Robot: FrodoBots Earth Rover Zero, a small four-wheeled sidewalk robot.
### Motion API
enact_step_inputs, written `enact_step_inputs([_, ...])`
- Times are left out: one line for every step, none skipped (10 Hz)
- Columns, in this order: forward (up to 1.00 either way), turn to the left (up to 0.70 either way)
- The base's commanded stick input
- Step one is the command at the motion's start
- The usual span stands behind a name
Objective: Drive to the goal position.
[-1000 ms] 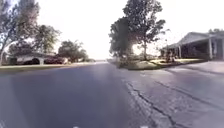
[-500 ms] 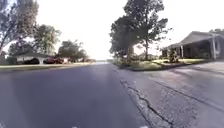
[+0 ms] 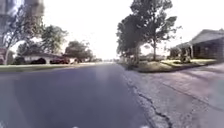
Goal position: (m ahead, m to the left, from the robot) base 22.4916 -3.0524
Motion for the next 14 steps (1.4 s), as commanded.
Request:
enact_step_inputs([1.0,0.0])
enact_step_inputs([1.0,0.0])
enact_step_inputs([1.0,0.0])
enact_step_inputs([1.0,0.0])
enact_step_inputs([1.0,0.0])
enact_step_inputs([1.0,0.0])
enact_step_inputs([1.0,0.0])
enact_step_inputs([1.0,0.0])
enact_step_inputs([1.0,0.0])
enact_step_inputs([1.0,0.0])
enact_step_inputs([1.0,0.0])
enact_step_inputs([1.0,0.0])
enact_step_inputs([1.0,0.0])
enact_step_inputs([1.0,0.0])
